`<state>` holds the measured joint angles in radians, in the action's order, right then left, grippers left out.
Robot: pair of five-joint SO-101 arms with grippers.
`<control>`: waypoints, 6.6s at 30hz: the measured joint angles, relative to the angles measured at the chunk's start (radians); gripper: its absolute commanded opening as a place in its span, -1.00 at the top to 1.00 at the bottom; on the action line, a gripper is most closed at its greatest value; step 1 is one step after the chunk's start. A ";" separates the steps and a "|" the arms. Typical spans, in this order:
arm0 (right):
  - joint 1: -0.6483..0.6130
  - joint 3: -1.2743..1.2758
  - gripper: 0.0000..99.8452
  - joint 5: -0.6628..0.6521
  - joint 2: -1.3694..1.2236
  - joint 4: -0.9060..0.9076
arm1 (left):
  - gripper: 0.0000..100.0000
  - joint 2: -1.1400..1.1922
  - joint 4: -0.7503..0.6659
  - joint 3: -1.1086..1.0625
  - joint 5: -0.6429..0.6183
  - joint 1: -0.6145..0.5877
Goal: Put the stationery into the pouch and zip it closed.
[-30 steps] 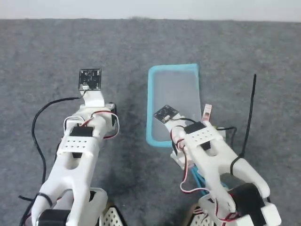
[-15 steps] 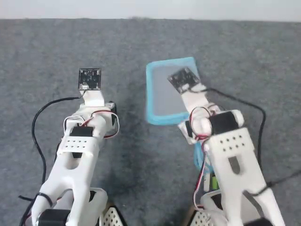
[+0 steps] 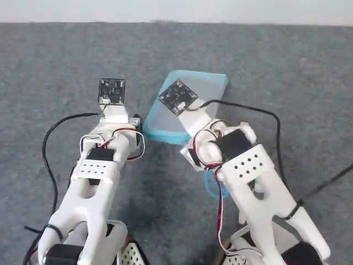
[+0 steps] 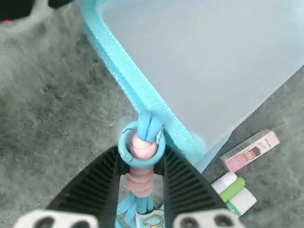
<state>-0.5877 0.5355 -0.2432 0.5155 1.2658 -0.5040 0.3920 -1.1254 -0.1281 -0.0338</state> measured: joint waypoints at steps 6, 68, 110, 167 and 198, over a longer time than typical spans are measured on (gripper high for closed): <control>-0.002 -0.025 0.99 0.000 -0.005 -0.009 | 0.82 0.002 0.000 -0.002 0.006 0.069; -0.347 -0.176 0.99 -0.080 0.075 0.077 | 0.82 0.003 -0.138 -0.124 -0.199 0.166; -0.029 0.094 0.99 -0.025 0.071 -0.206 | 0.51 -0.965 0.694 -0.157 0.321 0.150; -0.140 0.057 0.99 0.021 0.213 -0.046 | 0.44 -0.987 0.457 -0.327 0.311 0.146; -0.081 0.229 0.99 -0.028 0.273 -0.054 | 0.44 -0.985 0.416 -0.345 0.275 0.081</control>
<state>-0.6690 0.7641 -0.2708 0.7887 1.2121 -1.4891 0.8078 -1.4707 0.1465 0.0476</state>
